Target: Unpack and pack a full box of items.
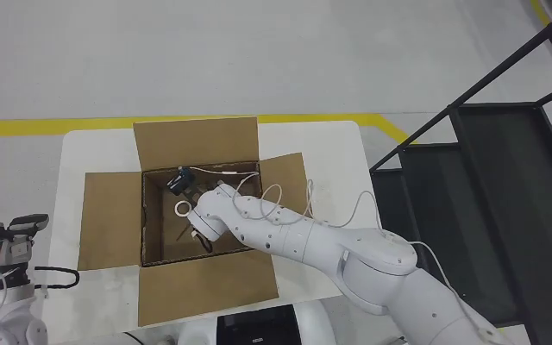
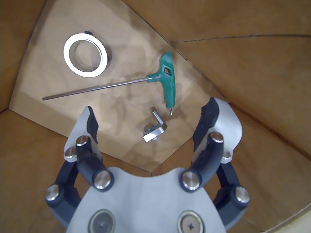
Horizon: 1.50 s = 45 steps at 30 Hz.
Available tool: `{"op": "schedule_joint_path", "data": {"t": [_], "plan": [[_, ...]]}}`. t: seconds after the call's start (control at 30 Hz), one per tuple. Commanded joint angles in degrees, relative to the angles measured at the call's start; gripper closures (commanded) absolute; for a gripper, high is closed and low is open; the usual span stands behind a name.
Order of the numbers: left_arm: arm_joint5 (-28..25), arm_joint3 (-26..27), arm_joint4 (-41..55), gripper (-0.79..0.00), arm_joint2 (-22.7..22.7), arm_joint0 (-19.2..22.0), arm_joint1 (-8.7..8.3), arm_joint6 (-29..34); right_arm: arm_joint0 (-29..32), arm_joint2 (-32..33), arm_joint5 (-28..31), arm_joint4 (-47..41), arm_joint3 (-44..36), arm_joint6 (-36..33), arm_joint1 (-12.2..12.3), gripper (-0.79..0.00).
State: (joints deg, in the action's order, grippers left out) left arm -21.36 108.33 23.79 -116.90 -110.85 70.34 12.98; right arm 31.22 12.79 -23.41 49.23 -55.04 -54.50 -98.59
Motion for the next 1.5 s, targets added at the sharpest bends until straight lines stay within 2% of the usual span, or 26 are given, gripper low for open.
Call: {"op": "schedule_joint_path", "data": {"t": [0.0, 0.2, 0.3, 0.53, 0.83, 0.87, 0.97, 1.0, 1.1, 1.33, 1.47], "plan": [[0.0, 0.0, 0.0, -0.785, 0.0, 0.0, 0.00, 0.0, 0.0, 0.0, 0.0, 0.0, 0.0, 0.0, 0.0, -0.785], [0.0, 0.0, 0.0, -0.785, 0.0, 0.0, 0.00, 0.0, 0.0, 0.0, 0.0, 0.0, 0.0, 0.0, 0.0, -0.785], [0.0, 0.0, 0.0, -0.785, 0.0, 0.0, 0.00, 0.0, 0.5, -0.6, -0.5, 2.9, 0.6, 1.4, -0.1, -0.785], [0.0, 0.0, 0.0, -0.785, 0.0, 0.0, 0.00, 0.0, 0.7, -1.3, 3.8, 9.0, 3.4, 2.3, -1.0, -0.785], [0.0, 0.0, 0.0, -0.785, 0.0, 0.0, 0.00, 0.0, 1.6, 1.2, 16.5, 9.0, 6.9, 5.6, -0.9, -0.785], [0.0, 0.0, 0.0, -0.785, 0.0, 0.0, 0.00, 0.0, 1.6, 1.4, 17.5, 9.2, 7.4, 5.7, -1.0, -0.770], [0.0, 0.0, 0.0, -0.785, 0.0, 0.0, 0.00, 0.0, 1.9, 1.9, 19.4, 9.7, 8.6, 6.1, -1.2, -0.622], [0.0, 0.0, 0.0, -0.785, 0.0, 0.0, 0.00, 0.0, 1.9, 2.1, 19.9, 9.7, 9.1, 6.3, -1.3, -0.508], [0.0, 0.0, 0.0, -0.785, 0.0, 0.0, 0.00, 0.0, 1.9, 3.0, 21.4, 9.4, 10.5, 6.7, -1.6, -0.406], [0.0, 0.0, 0.0, -0.785, 0.0, 0.0, 0.00, 0.0, 2.0, 5.4, 24.2, 8.6, 13.1, 8.3, -2.0, -0.376], [0.0, 0.0, 0.0, -0.785, 0.0, 0.0, 0.00, 0.0, 2.1, 6.8, 24.2, 8.3, 14.0, 9.4, -2.1, -0.413]]}}
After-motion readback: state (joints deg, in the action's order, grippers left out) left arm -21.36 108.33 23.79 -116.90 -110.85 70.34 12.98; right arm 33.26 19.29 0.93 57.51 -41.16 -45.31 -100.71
